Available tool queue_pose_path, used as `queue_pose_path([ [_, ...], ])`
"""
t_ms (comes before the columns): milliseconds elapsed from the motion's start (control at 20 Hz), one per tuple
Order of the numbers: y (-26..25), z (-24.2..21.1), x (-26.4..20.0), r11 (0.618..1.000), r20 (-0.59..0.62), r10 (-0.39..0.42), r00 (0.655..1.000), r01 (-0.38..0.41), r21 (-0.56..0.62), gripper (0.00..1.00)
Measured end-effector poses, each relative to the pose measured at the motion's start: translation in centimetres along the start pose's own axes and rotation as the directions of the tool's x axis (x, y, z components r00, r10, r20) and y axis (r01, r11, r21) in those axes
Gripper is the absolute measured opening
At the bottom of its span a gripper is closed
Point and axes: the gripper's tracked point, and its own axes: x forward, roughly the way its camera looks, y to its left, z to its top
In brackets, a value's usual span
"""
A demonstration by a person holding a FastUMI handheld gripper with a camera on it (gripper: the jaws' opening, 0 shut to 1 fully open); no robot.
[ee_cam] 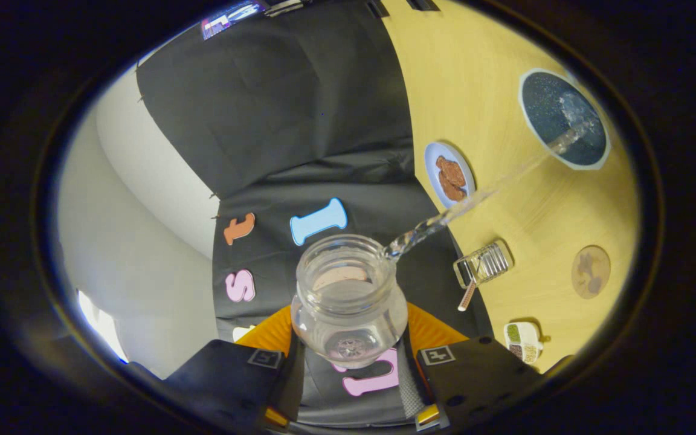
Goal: Take the bottle from table, then pour the juice into the cup, finally place the bottle on the coaster
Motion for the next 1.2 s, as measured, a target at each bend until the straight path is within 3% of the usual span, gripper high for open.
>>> queue_pose_path([
  [1200, 2.8, 2.0, 0.6, 0.989, 0.117, 0.06, 0.991, -0.075, 0.131, 0.68],
])
